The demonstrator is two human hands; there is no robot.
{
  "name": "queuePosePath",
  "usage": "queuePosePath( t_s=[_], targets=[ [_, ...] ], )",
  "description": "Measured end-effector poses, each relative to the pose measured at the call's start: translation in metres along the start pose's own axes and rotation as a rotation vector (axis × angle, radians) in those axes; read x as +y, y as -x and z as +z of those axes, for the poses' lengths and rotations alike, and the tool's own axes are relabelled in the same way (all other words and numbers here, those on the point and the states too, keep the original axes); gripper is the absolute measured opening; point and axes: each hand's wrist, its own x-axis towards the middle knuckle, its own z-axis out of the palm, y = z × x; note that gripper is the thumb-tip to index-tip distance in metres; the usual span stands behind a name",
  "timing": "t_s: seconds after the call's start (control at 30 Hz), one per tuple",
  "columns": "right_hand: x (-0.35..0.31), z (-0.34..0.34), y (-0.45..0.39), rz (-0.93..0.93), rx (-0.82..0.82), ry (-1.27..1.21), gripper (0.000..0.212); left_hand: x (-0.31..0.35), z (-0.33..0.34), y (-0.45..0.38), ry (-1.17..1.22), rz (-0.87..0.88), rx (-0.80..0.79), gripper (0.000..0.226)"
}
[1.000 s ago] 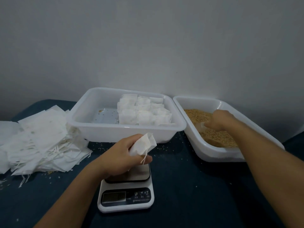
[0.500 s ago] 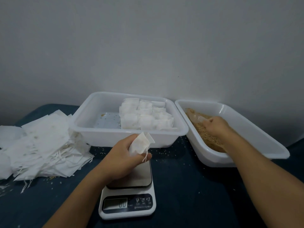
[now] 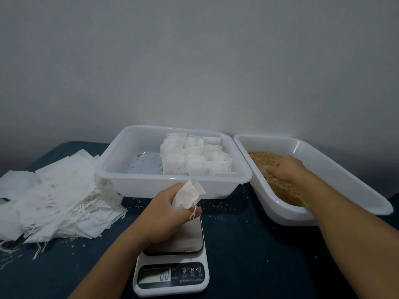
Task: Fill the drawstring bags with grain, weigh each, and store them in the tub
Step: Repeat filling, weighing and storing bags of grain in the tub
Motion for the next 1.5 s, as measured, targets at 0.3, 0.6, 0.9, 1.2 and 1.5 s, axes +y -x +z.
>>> queuePosePath(
  t_s=[0.3,0.6,0.9,1.2,1.5],
  targets=[
    [-0.011,0.006,0.009,-0.003,0.049,-0.264,0.047,0.002,-0.001,0.001,0.002,0.048,0.024,0.021],
    [-0.017,-0.003,0.068,-0.168,0.353,-0.626,0.022,0.002,0.001,0.001,0.025,0.052,0.042,0.019],
    [-0.02,-0.008,0.101,-0.296,0.263,-0.73,0.038,-0.002,-0.007,-0.001,0.03,0.015,0.076,0.019],
    [-0.031,-0.071,0.154,-0.614,-0.251,-0.532,0.032,-0.006,-0.015,-0.002,0.091,-0.068,0.107,0.038],
    [-0.057,-0.12,0.168,-0.647,-0.237,-0.19,0.036,-0.008,-0.016,-0.002,0.024,-0.046,0.076,0.025]
  ],
)
